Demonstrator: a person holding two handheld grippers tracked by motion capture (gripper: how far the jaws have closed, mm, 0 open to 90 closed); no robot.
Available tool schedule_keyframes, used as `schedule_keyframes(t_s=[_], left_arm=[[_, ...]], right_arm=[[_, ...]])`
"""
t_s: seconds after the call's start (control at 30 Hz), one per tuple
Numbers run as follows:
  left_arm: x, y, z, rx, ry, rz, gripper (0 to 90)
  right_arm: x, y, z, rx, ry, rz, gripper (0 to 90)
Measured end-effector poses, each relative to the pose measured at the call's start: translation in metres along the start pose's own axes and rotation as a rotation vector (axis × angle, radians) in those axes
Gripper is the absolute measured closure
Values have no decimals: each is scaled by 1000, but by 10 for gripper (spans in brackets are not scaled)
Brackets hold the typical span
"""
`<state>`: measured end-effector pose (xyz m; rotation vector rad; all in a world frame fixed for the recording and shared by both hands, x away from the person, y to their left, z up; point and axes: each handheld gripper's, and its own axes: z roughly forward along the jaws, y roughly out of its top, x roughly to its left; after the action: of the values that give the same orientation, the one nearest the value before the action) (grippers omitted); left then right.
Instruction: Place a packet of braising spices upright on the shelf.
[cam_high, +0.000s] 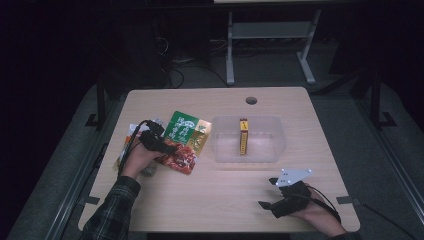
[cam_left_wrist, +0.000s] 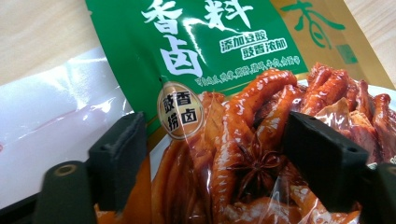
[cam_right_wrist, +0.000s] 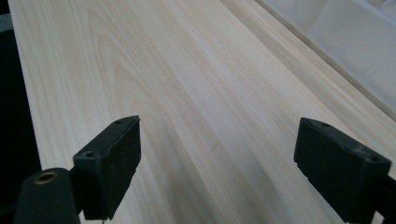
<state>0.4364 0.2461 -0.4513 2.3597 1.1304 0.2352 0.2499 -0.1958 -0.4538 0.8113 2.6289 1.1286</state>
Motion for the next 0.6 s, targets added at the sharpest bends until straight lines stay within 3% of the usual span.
schedule_keyframes(t_s=[0.3,0.6], left_arm=[[-1,0,-1,-13,18,40,488],[-6,6,0,5,44,28,686]], right_arm=[[1,0,1,12,3,-3,145],[2,0,3,22,5,-10,147]])
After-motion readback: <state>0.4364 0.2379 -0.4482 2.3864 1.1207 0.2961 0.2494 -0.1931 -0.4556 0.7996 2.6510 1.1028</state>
